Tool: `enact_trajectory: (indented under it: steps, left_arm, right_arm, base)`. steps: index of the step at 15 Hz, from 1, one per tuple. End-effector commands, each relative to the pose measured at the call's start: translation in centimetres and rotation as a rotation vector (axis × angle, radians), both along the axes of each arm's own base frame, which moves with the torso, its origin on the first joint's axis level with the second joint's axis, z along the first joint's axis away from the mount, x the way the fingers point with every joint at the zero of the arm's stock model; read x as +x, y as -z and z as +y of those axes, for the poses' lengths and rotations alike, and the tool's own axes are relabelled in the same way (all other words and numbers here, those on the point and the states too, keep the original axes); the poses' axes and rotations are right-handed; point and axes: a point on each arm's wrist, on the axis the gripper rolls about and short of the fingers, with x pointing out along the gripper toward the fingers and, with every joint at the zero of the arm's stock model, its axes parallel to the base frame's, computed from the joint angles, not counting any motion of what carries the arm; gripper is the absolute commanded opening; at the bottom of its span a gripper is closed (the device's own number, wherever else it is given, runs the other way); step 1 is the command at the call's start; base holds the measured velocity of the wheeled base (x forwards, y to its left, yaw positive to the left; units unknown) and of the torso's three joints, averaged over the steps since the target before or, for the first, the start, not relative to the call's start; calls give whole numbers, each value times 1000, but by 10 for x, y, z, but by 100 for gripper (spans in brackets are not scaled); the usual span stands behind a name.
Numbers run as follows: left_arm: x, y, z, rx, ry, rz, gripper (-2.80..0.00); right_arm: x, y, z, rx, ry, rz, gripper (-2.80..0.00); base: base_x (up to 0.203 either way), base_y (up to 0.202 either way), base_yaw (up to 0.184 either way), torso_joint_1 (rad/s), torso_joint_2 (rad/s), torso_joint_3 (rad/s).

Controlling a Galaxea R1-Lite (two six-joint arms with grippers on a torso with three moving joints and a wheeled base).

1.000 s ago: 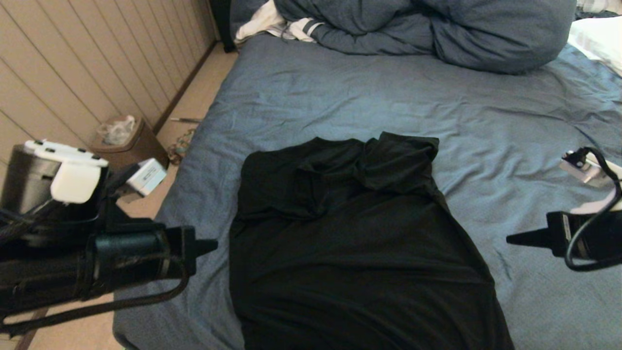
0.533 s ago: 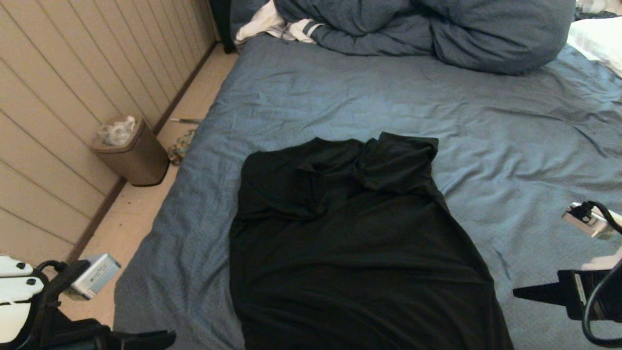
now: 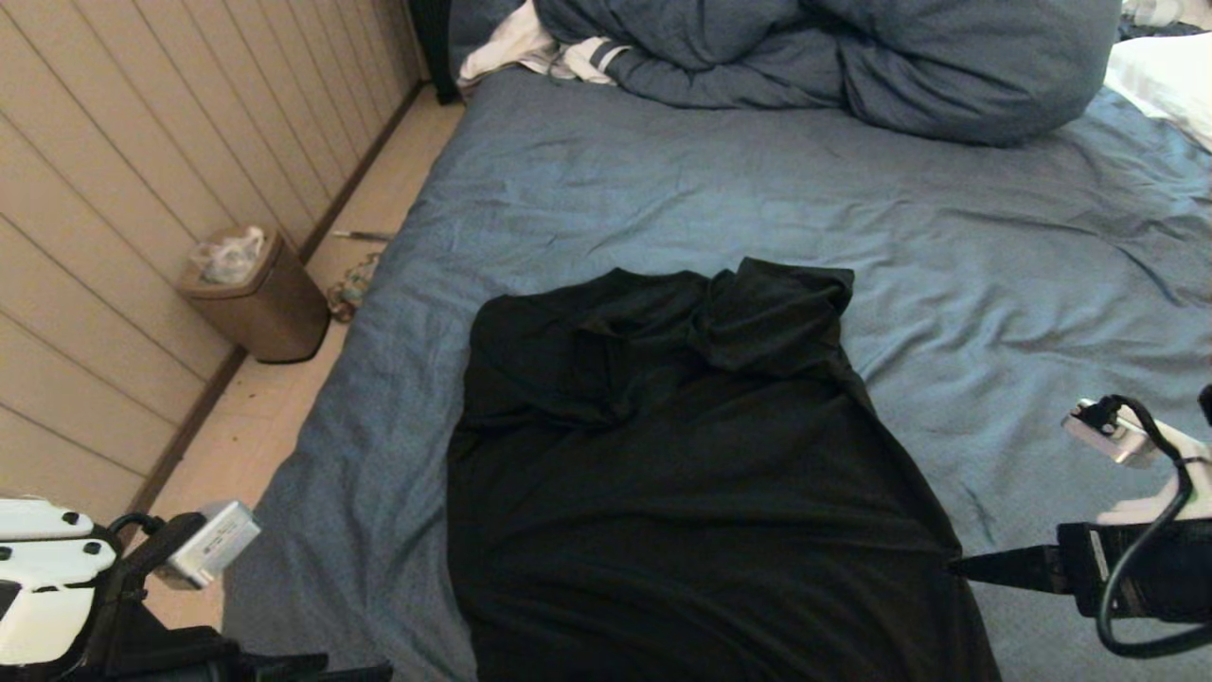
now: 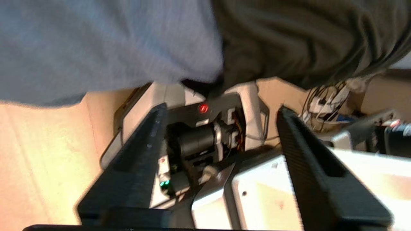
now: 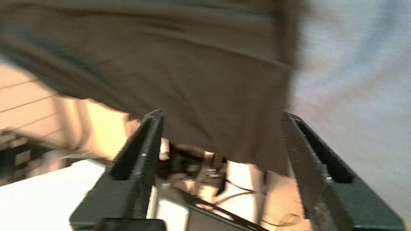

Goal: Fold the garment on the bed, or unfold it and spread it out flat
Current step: Fold the black T-shirt

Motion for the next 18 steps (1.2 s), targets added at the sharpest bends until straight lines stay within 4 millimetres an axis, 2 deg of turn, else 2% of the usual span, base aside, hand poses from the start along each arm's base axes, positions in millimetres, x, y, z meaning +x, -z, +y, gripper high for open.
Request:
enact_trajectory:
  steps: [1,7,11,18]
  left_arm:
    - [16,11,-11,16,-7,45,0]
    - [32,22,-23,-13,24,73,0]
    - [30,33,-23,-14,31,80,0]
    - [56,50,-41,-37,51,66,0]
  right_arm:
    - [13,13,-2,74,-34,69,0]
    - [28,23,-4,85,-43,90,0]
    - [32,19,-8,83,-24,57,0]
    - [28,5,-9,80,-11,-16,0]
  base:
    - [0,0,0,0,0,0]
    - [0,0,0,0,0,0]
    - [0,0,0,0,0,0]
    - [0,0,0,0,0,0]
